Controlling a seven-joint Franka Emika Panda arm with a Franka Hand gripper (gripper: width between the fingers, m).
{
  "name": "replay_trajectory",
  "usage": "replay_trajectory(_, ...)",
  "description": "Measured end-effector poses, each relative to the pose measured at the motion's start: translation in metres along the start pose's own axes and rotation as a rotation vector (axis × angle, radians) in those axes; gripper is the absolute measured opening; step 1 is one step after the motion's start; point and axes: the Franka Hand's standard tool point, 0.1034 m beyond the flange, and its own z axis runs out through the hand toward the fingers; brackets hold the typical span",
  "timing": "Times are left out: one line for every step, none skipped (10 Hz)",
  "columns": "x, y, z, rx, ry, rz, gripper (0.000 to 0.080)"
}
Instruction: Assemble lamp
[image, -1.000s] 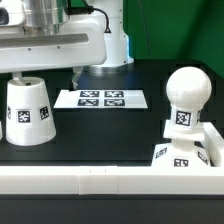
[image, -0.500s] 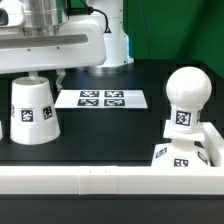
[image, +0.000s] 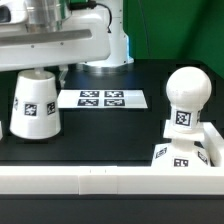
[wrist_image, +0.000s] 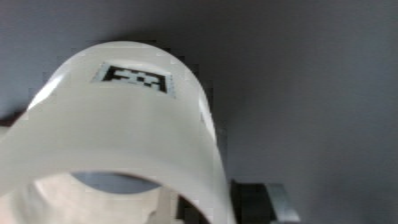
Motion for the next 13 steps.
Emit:
replay_trajectory(0.006, -0.012, -0.013, 0.036, -0.004, 0.017, 0.0043)
replay_trajectory(0.015, -0.026, -0.026, 0.074, 0.000, 0.039, 0.0043)
replay_trajectory(0.026, -0.041, -0.042, 0.103, -0.015, 0.091, 0.0043)
replay_trajectory(0.046, -0.057, -0.067, 0.128, -0.017, 0.118, 0.0043)
replay_trajectory(0.064, -0.066, -0.090, 0.139, -0.017, 0.145, 0.0043)
replay_trajectory(0.082, -0.074, -0.112, 0.151, -0.030, 0.197, 0.0044)
replay_trajectory(0.107, -0.078, -0.130, 0.158, -0.020, 0.236, 0.0044)
replay_trajectory(0.128, -0.078, -0.139, 0.178, 0.012, 0.278, 0.0044)
replay_trajectory(0.131, -0.077, -0.138, 0.177, 0.018, 0.273, 0.0045)
replay_trajectory(0.130, -0.078, -0.137, 0.178, 0.016, 0.273, 0.0045)
replay_trajectory(0.130, -0.078, -0.137, 0.178, 0.016, 0.273, 0.0045)
replay_trajectory(0.130, -0.077, -0.137, 0.178, 0.015, 0.273, 0.0045)
replay_trajectory(0.130, -0.080, -0.136, 0.176, 0.022, 0.271, 0.0045)
